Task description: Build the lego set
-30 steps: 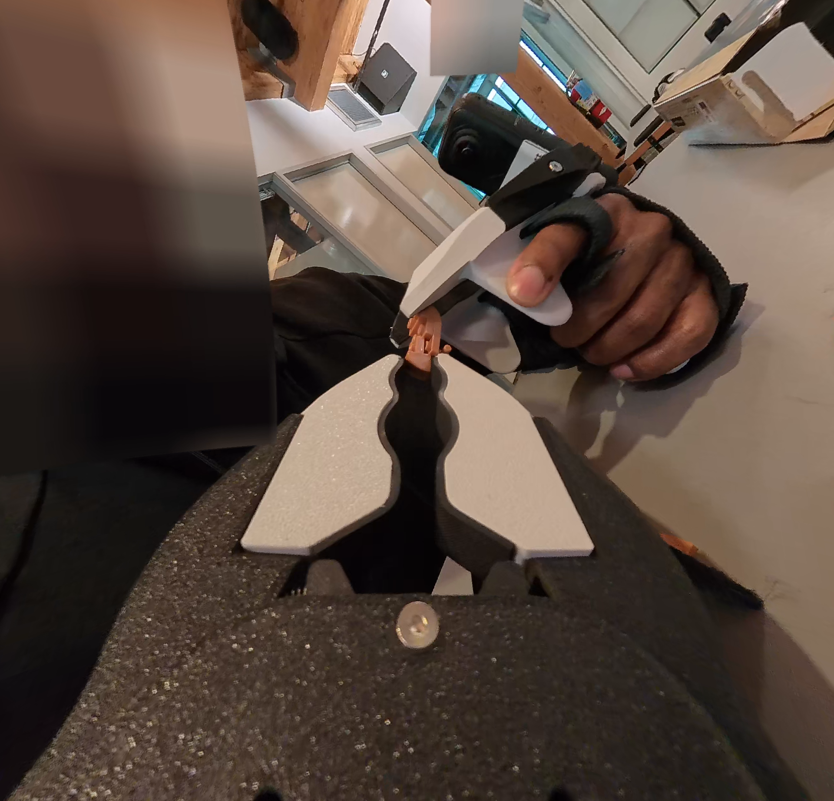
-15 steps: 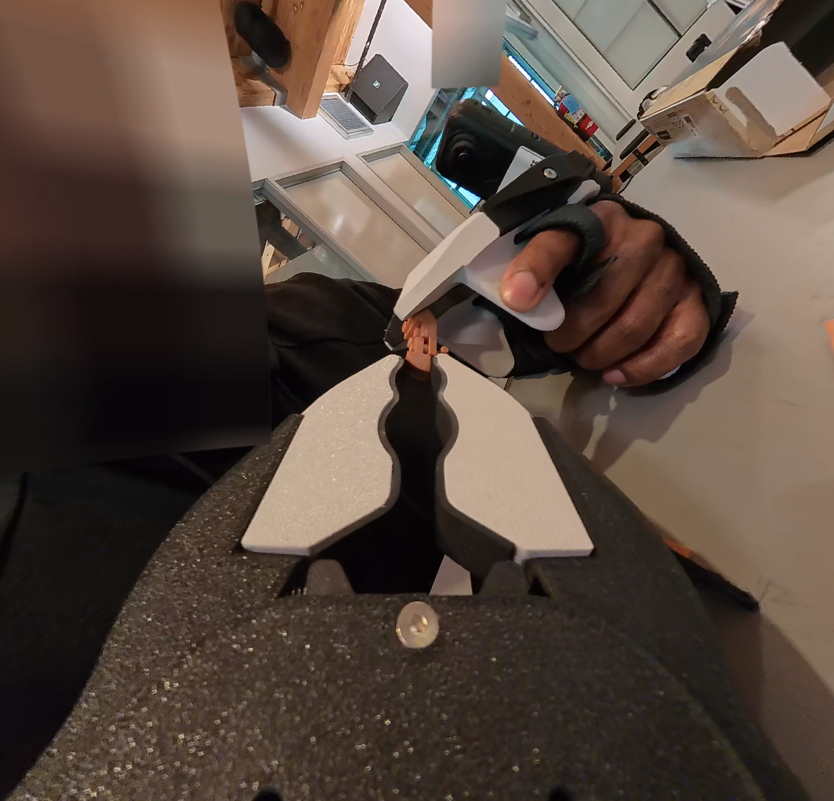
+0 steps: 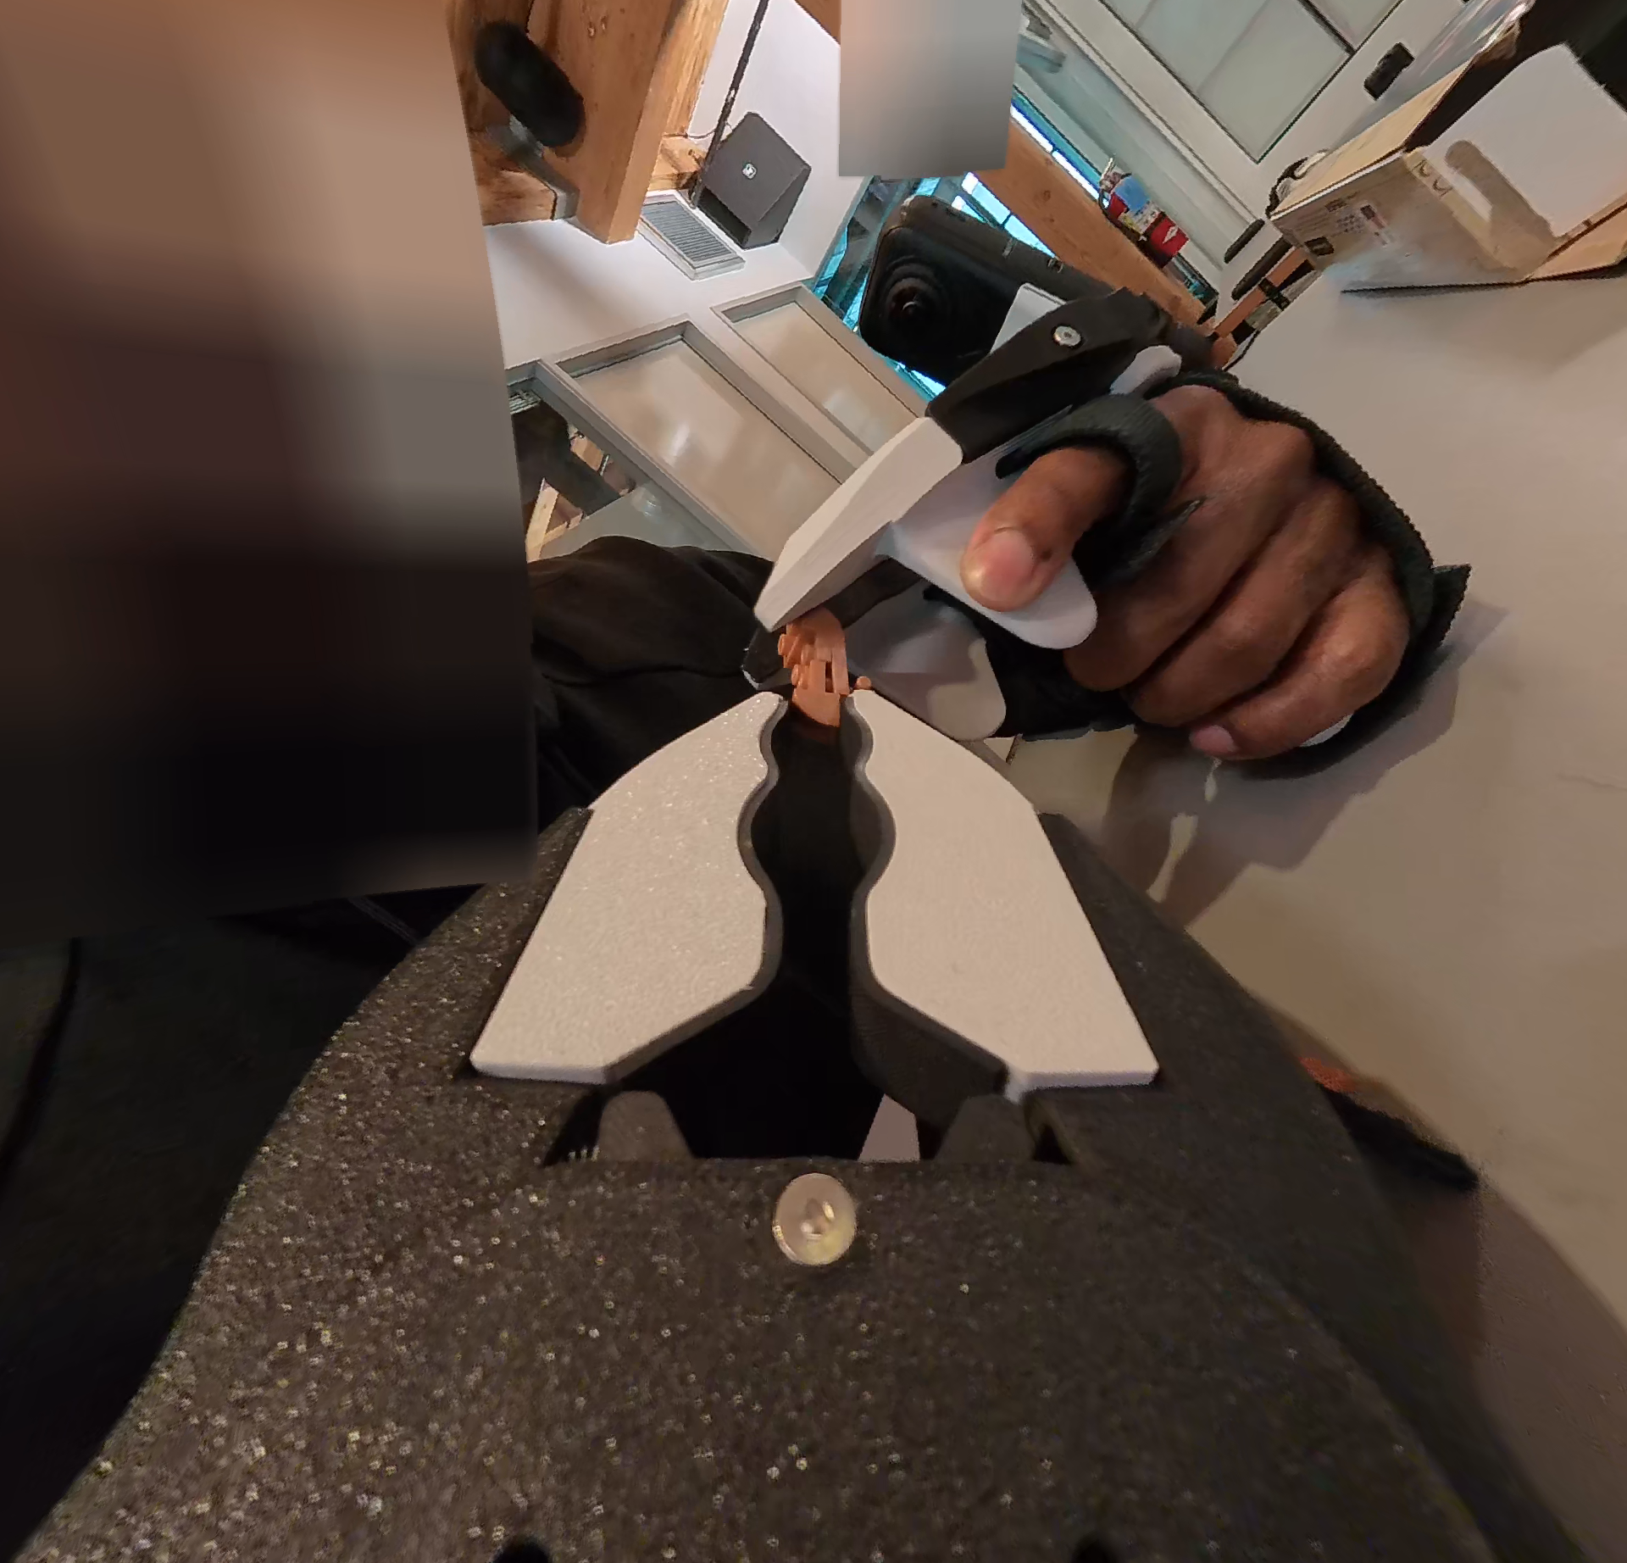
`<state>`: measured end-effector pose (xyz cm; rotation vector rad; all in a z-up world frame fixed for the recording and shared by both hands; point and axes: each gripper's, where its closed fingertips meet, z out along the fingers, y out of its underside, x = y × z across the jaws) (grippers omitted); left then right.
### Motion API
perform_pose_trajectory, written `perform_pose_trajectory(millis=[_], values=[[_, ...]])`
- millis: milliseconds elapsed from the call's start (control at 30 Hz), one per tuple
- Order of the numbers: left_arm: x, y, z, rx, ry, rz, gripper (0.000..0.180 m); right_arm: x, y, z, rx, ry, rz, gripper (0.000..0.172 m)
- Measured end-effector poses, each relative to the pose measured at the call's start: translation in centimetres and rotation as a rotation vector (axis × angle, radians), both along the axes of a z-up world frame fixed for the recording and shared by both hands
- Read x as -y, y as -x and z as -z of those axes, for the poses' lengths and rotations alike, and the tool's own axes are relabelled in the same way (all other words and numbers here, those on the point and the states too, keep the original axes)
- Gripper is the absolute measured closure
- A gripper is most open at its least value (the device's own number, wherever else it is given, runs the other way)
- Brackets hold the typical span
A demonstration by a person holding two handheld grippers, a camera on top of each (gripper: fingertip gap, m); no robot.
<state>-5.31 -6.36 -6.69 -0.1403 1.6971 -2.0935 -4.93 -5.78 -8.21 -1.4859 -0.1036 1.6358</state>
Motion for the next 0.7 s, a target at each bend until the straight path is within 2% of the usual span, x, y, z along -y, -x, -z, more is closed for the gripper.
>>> perform_pose_trajectory(millis=[233,700], values=[[0.26,0.35,-0.44,0.025,0.027,0.024,0.164,0.18,0.36,-0.29,-0.028,-0.01,-0.013,0.162],[-0.35,-0.5,-0.28,0.035,0.019,-0.014,0.164,-0.29,-0.19,-0.2,0.02,-0.032,0.081,0.163]])
